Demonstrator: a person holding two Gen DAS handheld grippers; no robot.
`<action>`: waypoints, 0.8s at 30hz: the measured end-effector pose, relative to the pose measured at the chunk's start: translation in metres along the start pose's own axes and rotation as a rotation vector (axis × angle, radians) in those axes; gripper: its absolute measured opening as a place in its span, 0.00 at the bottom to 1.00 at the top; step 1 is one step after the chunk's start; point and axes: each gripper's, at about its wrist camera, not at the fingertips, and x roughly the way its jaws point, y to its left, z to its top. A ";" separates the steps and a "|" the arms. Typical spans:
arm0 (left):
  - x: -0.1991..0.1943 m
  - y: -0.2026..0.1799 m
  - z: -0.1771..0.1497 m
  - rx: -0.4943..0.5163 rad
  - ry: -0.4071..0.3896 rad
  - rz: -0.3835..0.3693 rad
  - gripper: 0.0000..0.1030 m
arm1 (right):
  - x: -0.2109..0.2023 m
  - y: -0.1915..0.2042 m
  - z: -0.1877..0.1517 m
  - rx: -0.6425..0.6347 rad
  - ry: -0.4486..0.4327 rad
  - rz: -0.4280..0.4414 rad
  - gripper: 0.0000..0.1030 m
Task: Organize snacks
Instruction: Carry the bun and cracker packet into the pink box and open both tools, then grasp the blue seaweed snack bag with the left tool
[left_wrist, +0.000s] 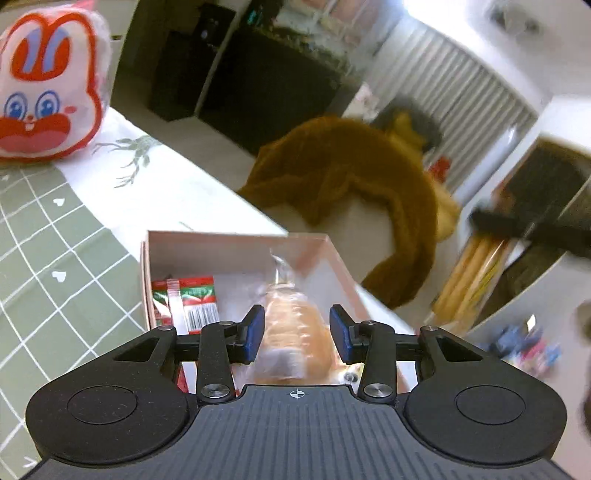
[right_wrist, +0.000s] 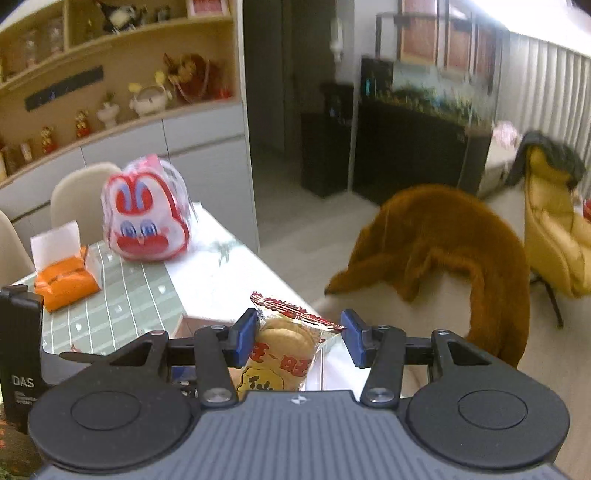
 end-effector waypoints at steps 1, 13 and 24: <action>-0.007 0.008 0.002 -0.032 -0.018 -0.022 0.43 | 0.006 0.001 -0.004 -0.004 0.015 0.000 0.47; -0.116 0.174 0.008 -0.274 -0.169 0.471 0.43 | 0.104 0.026 -0.024 0.090 0.187 0.162 0.51; -0.098 0.168 -0.055 -0.178 -0.018 0.472 0.43 | 0.054 0.038 -0.076 -0.025 0.158 0.139 0.59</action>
